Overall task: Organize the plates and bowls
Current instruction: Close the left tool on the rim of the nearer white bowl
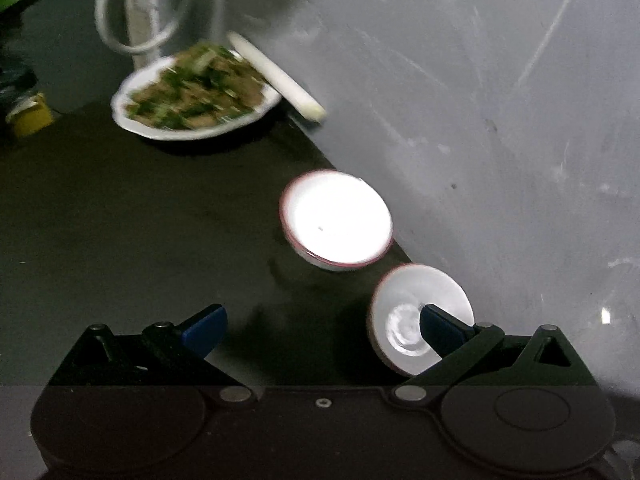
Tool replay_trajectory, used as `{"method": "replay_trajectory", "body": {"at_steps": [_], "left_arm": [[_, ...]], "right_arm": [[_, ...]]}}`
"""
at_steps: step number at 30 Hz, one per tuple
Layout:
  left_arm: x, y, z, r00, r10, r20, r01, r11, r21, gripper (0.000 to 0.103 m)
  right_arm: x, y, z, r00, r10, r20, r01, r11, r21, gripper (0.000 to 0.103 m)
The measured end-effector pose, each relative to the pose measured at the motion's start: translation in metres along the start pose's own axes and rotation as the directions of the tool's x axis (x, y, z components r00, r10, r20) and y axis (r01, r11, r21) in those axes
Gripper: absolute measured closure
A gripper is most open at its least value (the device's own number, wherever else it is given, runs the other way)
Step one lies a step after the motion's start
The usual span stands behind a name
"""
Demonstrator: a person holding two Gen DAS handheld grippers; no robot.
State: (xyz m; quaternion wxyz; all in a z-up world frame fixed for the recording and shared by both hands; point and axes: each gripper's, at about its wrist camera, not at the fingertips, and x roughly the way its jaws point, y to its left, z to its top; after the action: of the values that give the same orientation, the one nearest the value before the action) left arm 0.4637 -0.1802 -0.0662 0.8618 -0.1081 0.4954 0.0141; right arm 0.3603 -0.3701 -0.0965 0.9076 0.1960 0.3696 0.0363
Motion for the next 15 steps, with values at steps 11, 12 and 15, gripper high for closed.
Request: {"method": "replay_trajectory", "body": {"at_steps": [11, 12, 15], "left_arm": [[0.030, -0.004, -0.003, 0.997, -0.050, -0.060, 0.049, 0.999, -0.014, 0.032], [0.033, -0.004, -0.003, 0.996, -0.059, -0.070, 0.058, 0.998, -0.015, 0.039], [0.040, -0.007, -0.004, 0.992, -0.085, -0.094, 0.085, 0.996, -0.007, 0.065]], "right_arm": [[0.016, -0.005, 0.002, 0.997, 0.021, -0.072, -0.021, 1.000, 0.008, 0.043], [0.017, -0.005, 0.002, 0.997, 0.026, -0.074, -0.025, 1.000, 0.010, 0.043], [0.020, -0.004, 0.004, 0.996, 0.038, -0.086, -0.038, 0.999, 0.010, 0.048]]}}
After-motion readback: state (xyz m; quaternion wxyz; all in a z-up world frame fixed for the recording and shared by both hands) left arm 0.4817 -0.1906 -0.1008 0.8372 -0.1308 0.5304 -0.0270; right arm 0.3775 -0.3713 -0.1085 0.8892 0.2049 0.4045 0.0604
